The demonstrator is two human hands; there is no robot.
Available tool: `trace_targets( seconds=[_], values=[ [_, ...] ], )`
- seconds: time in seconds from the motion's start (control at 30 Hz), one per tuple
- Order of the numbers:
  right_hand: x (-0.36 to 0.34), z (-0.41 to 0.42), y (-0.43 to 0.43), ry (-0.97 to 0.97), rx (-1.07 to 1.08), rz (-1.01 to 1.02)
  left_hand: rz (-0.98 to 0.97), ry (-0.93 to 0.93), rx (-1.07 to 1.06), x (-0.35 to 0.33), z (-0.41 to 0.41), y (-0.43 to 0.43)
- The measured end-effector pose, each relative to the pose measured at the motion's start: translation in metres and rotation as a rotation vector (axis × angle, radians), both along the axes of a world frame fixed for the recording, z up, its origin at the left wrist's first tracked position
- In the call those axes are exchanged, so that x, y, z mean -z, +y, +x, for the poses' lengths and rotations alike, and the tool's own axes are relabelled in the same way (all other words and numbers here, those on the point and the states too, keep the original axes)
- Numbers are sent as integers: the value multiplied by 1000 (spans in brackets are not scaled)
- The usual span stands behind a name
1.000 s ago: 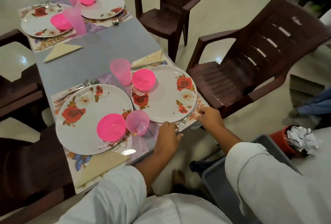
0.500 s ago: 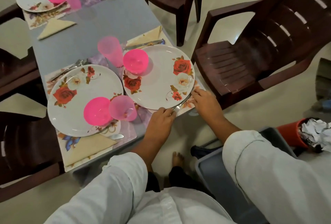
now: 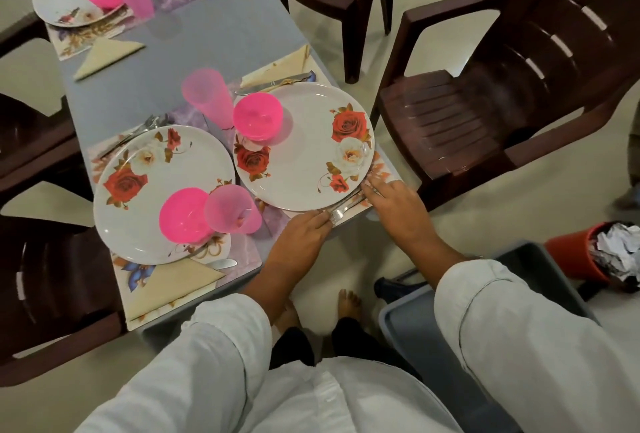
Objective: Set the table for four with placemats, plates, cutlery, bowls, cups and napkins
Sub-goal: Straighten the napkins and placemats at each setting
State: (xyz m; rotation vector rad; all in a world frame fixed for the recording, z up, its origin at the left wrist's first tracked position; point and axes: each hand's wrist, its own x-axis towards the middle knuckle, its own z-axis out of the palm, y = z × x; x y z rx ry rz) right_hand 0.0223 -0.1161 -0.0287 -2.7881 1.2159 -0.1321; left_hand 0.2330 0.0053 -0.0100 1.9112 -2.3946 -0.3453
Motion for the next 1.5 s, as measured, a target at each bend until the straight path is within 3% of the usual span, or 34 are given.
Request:
trace_targets(
  seconds=[0.3, 0.6, 0.8, 1.0, 1.13, 1.33, 1.5],
  values=[
    [-2, 3, -6, -15, -23, 48, -65, -50, 129, -10, 10, -3],
    [-6, 6, -6, -14, -9, 79, -85, -80, 112, -7, 8, 6],
    [-14, 29, 18, -206, -99, -14, -177, 40, 53, -15, 10, 25],
    [-19, 89, 85, -303, -395, 15, -161, 98, -108, -3, 47, 98],
    [-24, 145, 129, -279, -577, 112, -162, 89, -372, -5, 85, 160],
    [-16, 223, 165, -105, -584, 200, -168, 26, -652, 0, 147, 205],
    [-1, 255, 172, 14, -494, 199, -120, -38, -648, 9, 175, 208]
  ],
)
